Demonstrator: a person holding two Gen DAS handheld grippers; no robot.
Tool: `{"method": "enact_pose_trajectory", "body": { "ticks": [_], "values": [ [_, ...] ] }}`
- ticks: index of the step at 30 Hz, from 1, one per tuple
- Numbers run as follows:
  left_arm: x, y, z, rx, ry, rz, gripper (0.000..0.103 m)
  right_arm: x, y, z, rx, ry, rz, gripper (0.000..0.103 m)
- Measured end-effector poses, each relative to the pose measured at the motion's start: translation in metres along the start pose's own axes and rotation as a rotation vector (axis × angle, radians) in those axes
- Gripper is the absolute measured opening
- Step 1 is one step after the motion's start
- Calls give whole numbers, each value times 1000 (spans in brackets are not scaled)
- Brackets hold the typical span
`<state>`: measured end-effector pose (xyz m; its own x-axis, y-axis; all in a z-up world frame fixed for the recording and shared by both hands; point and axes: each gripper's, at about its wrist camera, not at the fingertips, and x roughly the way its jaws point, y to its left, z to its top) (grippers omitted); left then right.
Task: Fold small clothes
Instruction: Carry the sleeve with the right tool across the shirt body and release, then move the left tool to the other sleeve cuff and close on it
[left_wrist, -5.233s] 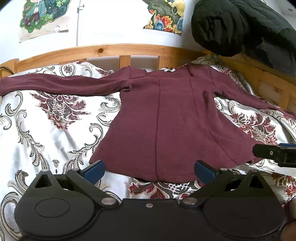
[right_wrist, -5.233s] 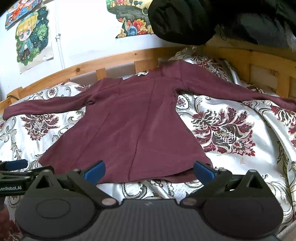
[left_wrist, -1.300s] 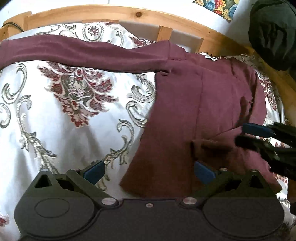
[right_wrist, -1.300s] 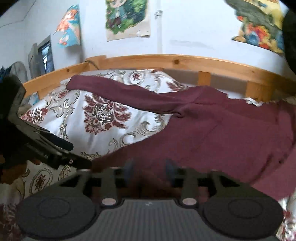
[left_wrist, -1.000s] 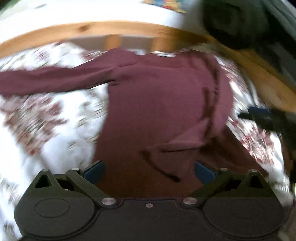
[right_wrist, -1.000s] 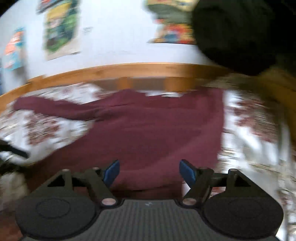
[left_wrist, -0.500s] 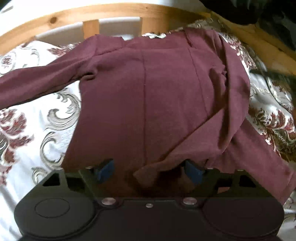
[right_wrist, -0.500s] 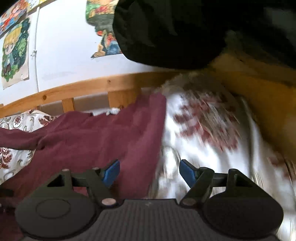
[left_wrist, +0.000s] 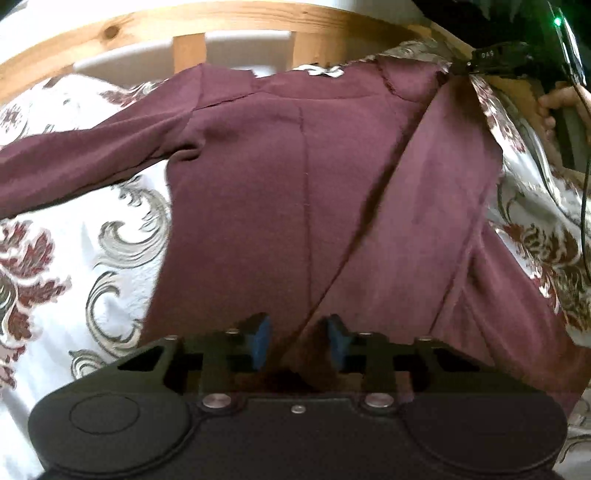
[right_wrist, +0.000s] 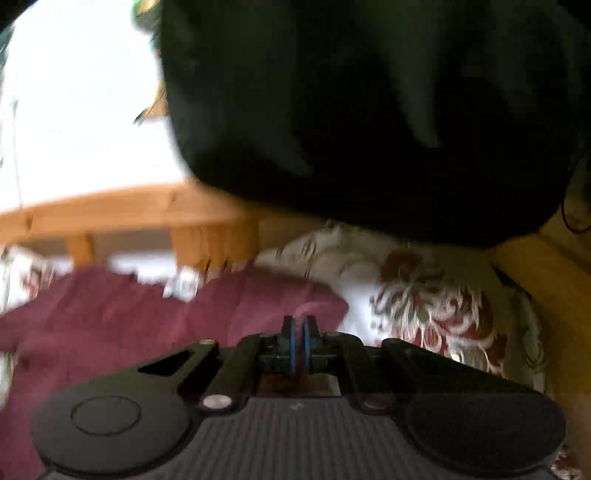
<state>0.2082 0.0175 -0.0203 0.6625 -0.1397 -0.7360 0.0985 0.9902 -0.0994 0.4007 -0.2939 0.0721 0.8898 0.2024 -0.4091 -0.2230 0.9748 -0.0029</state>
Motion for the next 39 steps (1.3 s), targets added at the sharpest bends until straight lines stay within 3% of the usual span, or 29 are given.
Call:
{"method": "enact_pose_trajectory", "body": {
  "ticks": [3, 5, 8, 9, 15, 17, 19, 23, 25, 26, 29, 32, 35, 38, 39],
  "values": [
    [0, 10, -2, -56, 5, -20, 28, 18, 15, -2, -30, -6, -28, 7],
    [-2, 11, -2, -61, 4, -24, 28, 23, 24, -9, -76, 2, -28, 17],
    [-5, 12, -3, -64, 6, -28, 30, 14, 26, -22, -123, -7, -33, 56],
    [-6, 13, -3, -73, 7, -30, 32, 8, 24, -26, -138, -18, -30, 63],
    [-19, 19, -7, -141, -10, -57, 62, -44, 11, -54, -177, -18, -46, 86],
    [-24, 19, -10, -145, -18, -55, 70, -50, 13, -67, -216, -10, -37, 86],
    [-28, 17, -11, -137, -23, -45, 71, -50, 14, -72, -225, 6, -31, 78],
    [-32, 16, -14, -139, -26, -31, 72, -30, -9, -76, -32, 69, 15, 62],
    [-33, 16, -17, -146, -28, -29, 73, -22, -25, -81, 73, 108, 61, 14],
    [-33, 16, -18, -147, -27, -30, 74, -22, -29, -83, 106, 123, 88, 7],
    [-32, 15, -21, -142, -19, -37, 74, -36, -31, -81, 118, 149, 74, 5],
    [-28, 14, -21, -125, -9, -39, 74, -47, -43, -83, 231, 190, 51, 5],
    [-24, 12, -20, -119, 4, -34, 74, -46, -41, -89, 218, 190, 18, 5],
    [-25, 13, -20, -129, -2, -42, 75, -48, -34, -90, 195, 184, -13, 10],
    [-28, 14, -21, -134, -8, -46, 76, -50, -32, -90, 194, 185, -25, 17]
  ]
}}
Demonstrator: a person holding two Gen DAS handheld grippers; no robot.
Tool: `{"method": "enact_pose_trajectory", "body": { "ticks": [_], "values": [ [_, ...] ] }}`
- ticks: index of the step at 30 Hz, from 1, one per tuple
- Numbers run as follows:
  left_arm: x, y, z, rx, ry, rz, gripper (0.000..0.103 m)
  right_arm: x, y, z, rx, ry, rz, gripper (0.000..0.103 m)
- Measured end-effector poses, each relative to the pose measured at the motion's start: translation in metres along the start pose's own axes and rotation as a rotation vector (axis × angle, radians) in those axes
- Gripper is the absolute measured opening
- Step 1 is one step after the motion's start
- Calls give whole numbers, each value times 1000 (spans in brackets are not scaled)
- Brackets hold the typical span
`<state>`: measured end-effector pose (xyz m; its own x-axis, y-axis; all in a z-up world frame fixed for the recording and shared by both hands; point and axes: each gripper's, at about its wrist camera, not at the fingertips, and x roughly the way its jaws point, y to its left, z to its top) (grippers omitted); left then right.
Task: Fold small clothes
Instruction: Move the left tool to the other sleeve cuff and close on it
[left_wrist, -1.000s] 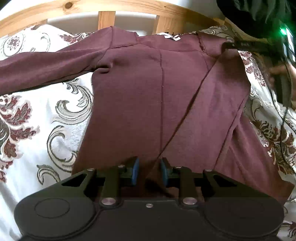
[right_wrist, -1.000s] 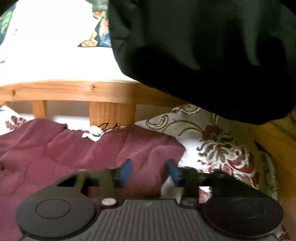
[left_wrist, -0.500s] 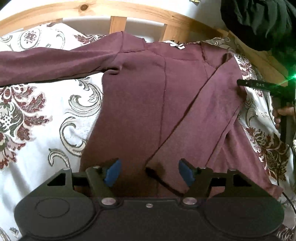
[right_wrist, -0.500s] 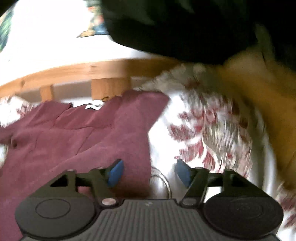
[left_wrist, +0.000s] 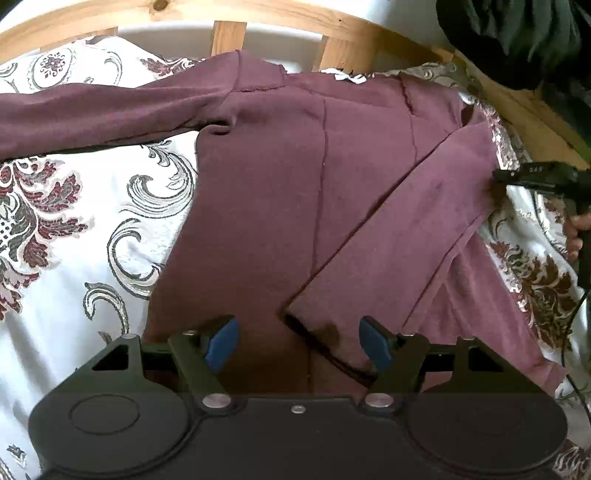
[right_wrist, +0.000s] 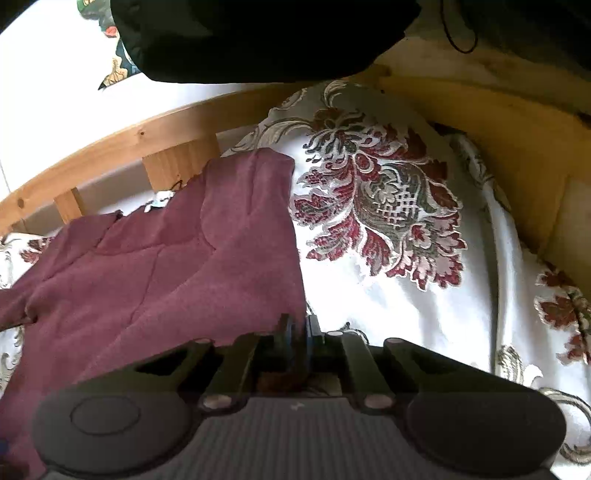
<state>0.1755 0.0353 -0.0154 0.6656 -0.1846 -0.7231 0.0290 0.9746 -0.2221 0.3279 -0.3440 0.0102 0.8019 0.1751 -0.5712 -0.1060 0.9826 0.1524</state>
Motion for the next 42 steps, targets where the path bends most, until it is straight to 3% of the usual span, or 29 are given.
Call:
{"method": "enact_pose_trajectory", "body": {
  "ticks": [2, 4, 5, 7, 10, 13, 15, 19, 22, 26, 30, 36, 39, 42],
  "values": [
    [-6, 5, -1, -17, -8, 8, 83, -7, 4, -3, -3, -5, -13, 27],
    [-16, 15, -3, -41, -21, 31, 86, -18, 10, -8, -14, -13, -11, 48],
    [-22, 22, -3, -54, -27, 44, 86, -25, 14, -12, -25, -24, -7, 50],
    [-35, 39, -1, -87, -46, 73, 89, -41, 24, -21, -56, -55, 9, 67],
    [-60, 71, 3, -158, -112, 155, 97, -66, 41, -41, -65, -92, 60, 84],
    [-86, 107, 9, -233, -190, 238, 97, -90, 62, -66, -2, -134, 96, 101],
    [-103, 127, 13, -268, -234, 298, 98, -99, 78, -82, 19, -156, 138, 103],
    [-132, 159, 23, -313, -305, 414, 101, -95, 109, -100, -99, -139, 263, 103],
    [-147, 182, 34, -360, -349, 503, 102, -88, 117, -113, -147, -155, 289, 103],
    [-153, 213, 46, -457, -363, 545, 102, -71, 109, -126, -123, -97, 349, 103],
    [-152, 231, 50, -515, -407, 587, 102, -64, 102, -138, -118, -42, 362, 103],
    [-134, 228, 64, -479, -392, 692, 102, -57, 94, -145, -85, -11, 362, 103],
    [-126, 224, 69, -466, -368, 778, 92, -57, 93, -145, -87, -9, 363, 103],
    [-128, 220, 67, -496, -399, 783, 83, -56, 93, -146, -89, -1, 359, 103]
  ]
}}
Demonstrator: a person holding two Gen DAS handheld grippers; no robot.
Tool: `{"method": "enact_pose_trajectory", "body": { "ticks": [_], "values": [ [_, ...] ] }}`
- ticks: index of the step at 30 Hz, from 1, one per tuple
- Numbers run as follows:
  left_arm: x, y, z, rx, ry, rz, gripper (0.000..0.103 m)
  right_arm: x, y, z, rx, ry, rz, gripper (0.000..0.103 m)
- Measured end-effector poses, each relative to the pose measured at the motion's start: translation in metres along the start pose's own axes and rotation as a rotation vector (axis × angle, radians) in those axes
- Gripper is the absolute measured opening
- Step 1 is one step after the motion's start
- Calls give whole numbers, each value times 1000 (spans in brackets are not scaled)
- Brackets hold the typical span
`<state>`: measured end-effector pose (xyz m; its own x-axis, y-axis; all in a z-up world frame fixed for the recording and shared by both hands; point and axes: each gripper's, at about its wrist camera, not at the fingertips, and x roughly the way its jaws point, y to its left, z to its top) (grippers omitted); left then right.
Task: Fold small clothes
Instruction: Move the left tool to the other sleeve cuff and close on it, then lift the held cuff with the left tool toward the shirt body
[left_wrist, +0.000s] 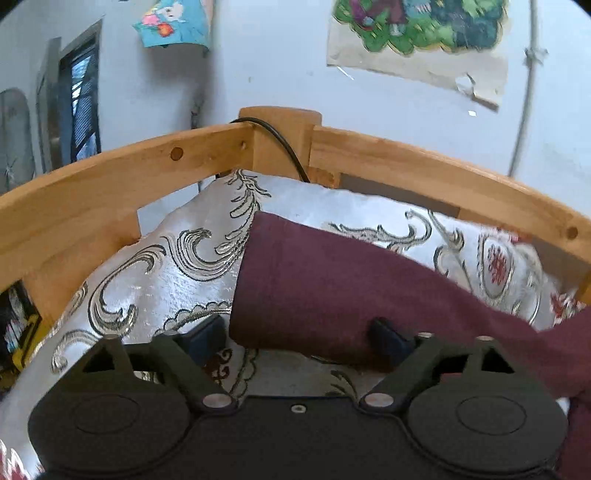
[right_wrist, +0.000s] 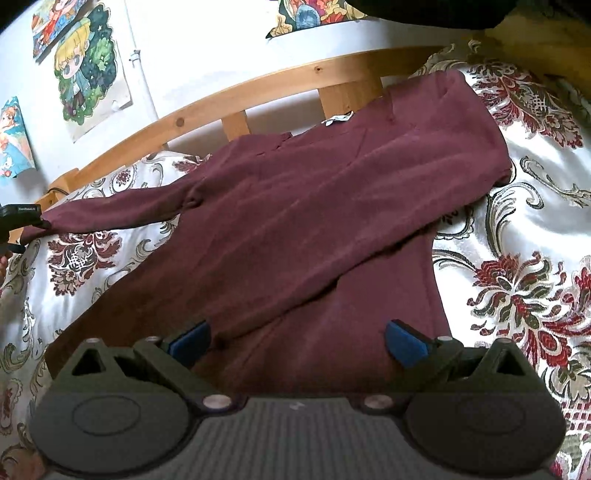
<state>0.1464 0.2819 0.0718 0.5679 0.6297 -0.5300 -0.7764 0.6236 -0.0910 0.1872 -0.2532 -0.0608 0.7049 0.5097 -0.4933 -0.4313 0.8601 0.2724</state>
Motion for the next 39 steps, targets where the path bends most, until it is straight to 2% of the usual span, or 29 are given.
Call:
{"method": "enact_pose_trajectory", "body": {
  "ticks": [3, 5, 9, 11, 14, 21, 25, 30, 31, 35, 39],
  "values": [
    [-3, 2, 2, -36, -24, 9, 59, 0, -1, 0, 4, 1, -3, 103],
    [-7, 2, 4, -43, -42, 1, 38, -1, 0, 0, 4, -1, -5, 103],
    [-19, -17, 6, 52, -67, -5, 20, -3, 1, -1, -1, -8, -12, 103],
    [-28, -26, 6, 75, -92, -31, 18, -4, 2, 0, -1, -10, -15, 103],
    [-51, -44, 5, 117, -170, -137, 18, -6, 2, 1, -4, -20, -16, 103],
    [-104, -97, -4, 305, -337, -467, 18, -13, 5, 3, -14, -42, -6, 103],
    [-130, -130, -19, 397, -370, -647, 18, -15, 5, 5, -19, -56, -4, 103],
    [-153, -167, -50, 498, -295, -932, 18, -19, 5, 7, -25, -83, -15, 103],
    [-155, -173, -58, 514, -275, -970, 18, -20, 4, 8, -24, -90, -20, 103],
    [-158, -192, -87, 530, -177, -1086, 18, -27, 0, 11, -35, -145, -78, 103],
    [-160, -199, -112, 549, -130, -1148, 18, -34, -10, 16, -10, -201, -145, 103]
  ]
}}
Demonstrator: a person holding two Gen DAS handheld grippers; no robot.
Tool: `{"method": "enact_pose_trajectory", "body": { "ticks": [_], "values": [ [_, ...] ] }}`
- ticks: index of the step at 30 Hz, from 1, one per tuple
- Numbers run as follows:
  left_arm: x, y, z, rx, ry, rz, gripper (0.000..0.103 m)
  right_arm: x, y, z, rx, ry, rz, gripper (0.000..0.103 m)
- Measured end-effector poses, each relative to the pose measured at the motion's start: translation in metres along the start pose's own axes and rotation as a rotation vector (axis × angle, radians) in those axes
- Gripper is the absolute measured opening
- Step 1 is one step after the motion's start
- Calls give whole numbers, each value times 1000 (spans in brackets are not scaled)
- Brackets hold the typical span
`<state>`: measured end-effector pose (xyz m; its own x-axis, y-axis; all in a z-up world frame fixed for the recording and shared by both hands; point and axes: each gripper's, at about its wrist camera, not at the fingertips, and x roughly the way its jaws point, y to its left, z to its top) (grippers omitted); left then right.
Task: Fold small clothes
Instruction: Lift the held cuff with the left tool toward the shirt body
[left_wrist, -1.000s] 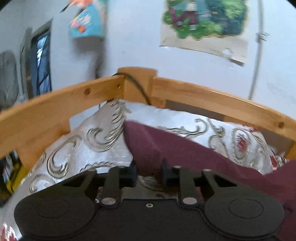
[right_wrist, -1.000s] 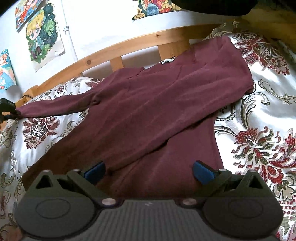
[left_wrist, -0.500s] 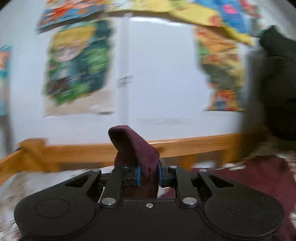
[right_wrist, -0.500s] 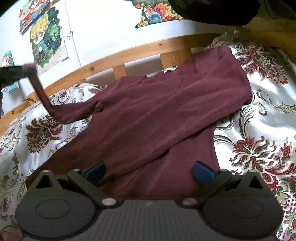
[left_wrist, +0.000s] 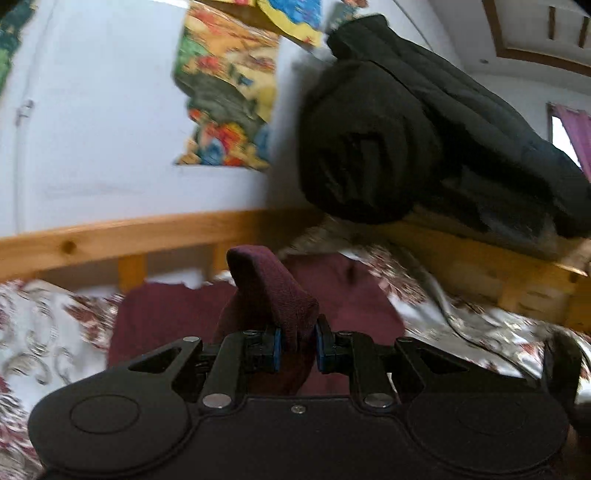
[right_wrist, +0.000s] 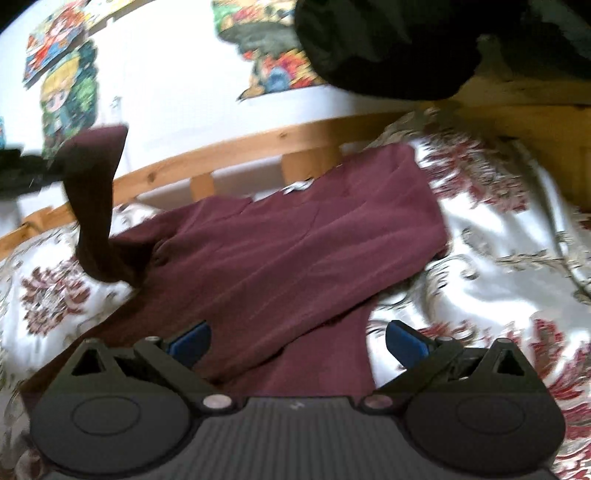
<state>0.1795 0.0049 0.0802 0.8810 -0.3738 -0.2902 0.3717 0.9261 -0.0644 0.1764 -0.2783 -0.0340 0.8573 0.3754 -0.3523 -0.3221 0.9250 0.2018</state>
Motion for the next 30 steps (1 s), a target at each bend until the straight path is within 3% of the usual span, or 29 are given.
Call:
{"method": "enact_pose_trajectory", "body": {
  "ticks": [9, 15, 21, 23, 25, 28, 30],
  "values": [
    [18, -30, -36, 45, 120, -121, 19, -3, -25, 6, 60, -39, -118, 103],
    [22, -46, -52, 65, 143, -149, 21, -1, -33, 6, 91, -27, -145, 103],
    [27, -47, -64, -10, 207, -183, 38, -3, -39, 6, 118, -18, -160, 103],
    [26, -46, -67, -28, 220, -194, 54, -3, -41, 6, 126, -18, -162, 103],
    [24, -44, -69, -37, 218, -194, 62, -4, -40, 6, 129, -22, -160, 103],
    [20, -35, -70, -39, 218, -144, 66, -5, -38, 6, 129, -23, -120, 103],
    [21, -23, -68, -40, 223, -49, 68, -5, -35, 6, 120, -22, -68, 103]
  ]
}}
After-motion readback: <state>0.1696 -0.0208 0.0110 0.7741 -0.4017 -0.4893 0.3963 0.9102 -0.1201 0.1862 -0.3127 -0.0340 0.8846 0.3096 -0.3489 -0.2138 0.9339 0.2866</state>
